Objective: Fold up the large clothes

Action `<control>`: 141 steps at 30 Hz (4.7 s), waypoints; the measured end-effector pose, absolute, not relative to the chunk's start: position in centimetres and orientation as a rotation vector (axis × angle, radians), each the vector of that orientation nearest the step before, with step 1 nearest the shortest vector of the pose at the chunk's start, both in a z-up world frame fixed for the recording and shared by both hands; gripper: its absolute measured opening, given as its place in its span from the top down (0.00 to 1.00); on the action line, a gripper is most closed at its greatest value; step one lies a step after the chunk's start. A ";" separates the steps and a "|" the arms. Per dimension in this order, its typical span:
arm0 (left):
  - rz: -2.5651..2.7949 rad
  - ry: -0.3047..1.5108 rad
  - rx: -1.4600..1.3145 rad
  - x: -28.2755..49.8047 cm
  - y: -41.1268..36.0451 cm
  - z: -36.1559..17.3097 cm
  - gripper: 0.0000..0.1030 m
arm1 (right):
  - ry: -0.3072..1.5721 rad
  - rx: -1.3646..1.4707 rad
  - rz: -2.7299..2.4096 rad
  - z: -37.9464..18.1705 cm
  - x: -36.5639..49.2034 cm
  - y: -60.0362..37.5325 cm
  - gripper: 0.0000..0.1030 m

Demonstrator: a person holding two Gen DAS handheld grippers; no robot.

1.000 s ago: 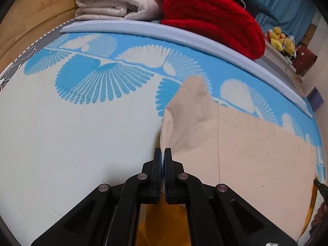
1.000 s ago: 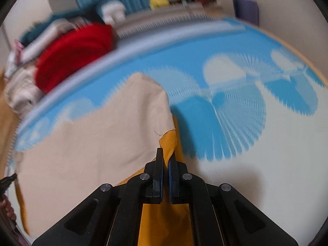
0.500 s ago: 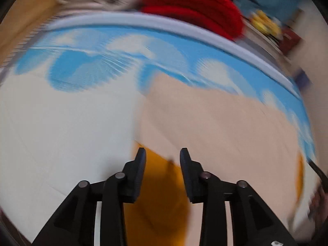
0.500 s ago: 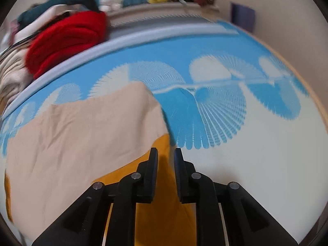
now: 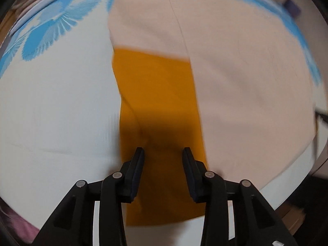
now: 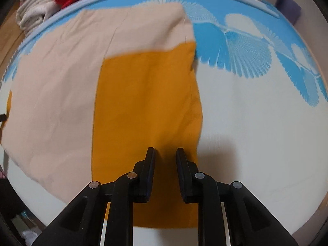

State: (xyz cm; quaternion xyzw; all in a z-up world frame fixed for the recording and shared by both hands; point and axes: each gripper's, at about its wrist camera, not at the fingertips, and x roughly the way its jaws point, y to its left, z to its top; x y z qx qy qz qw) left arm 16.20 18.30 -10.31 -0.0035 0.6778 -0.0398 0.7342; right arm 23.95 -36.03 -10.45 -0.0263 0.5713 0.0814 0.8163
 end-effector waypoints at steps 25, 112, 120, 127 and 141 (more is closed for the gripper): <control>0.057 1.113 0.016 11.7 7.8 -2.0 0.55 | 0.859 -0.058 0.170 -3.5 15.8 -26.0 0.78; 0.133 0.902 -1.224 7.6 20.2 -14.3 0.83 | 0.940 -0.034 0.224 -9.5 13.1 -14.7 0.74; 0.097 0.918 -0.984 7.7 19.3 -7.4 0.91 | 0.868 -0.067 0.220 -7.5 11.5 -14.1 0.74; 0.088 0.953 -0.658 4.5 20.3 0.5 0.91 | 0.762 -0.093 0.252 -4.6 9.5 -12.4 0.74; 0.048 0.884 -0.417 3.0 16.4 1.4 0.92 | 1.089 -0.011 0.369 -8.0 12.4 -9.3 0.74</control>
